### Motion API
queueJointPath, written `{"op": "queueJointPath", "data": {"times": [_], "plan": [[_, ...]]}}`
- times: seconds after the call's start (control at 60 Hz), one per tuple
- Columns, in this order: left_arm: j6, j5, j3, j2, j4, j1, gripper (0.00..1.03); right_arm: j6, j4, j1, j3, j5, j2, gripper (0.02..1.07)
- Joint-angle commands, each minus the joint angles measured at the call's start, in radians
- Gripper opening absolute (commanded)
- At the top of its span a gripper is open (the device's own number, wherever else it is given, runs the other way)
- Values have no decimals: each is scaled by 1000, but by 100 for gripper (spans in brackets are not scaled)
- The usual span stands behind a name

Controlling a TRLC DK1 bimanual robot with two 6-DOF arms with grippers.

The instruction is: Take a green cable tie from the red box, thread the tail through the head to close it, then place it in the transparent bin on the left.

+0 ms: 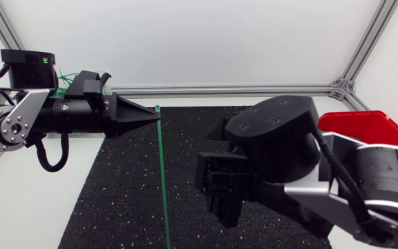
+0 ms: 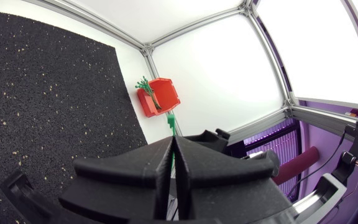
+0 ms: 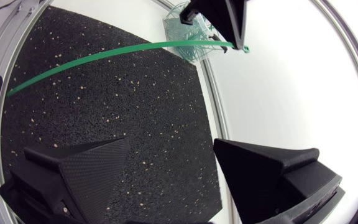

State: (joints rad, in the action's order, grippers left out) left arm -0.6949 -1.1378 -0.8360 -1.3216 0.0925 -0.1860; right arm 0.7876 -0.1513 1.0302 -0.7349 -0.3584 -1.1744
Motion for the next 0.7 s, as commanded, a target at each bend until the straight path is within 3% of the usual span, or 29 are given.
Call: {"op": "queueJointPath", "data": {"times": [0.0,0.15,0.367,0.567,0.683], "plan": [[15,-25,-49,-31,-8,22,3,145,79,21,43,-44,-4,102],[18,-48,-80,-73,-16,30,3,426,346,59,120,-97,-18,102],[35,-53,-118,-128,-30,30,3,716,559,68,203,-82,-65,102],[38,-53,-144,-162,-34,37,4,972,766,79,315,75,-53,102],[40,-53,-149,-171,-40,36,3,1085,809,73,347,154,-74,102]]}}
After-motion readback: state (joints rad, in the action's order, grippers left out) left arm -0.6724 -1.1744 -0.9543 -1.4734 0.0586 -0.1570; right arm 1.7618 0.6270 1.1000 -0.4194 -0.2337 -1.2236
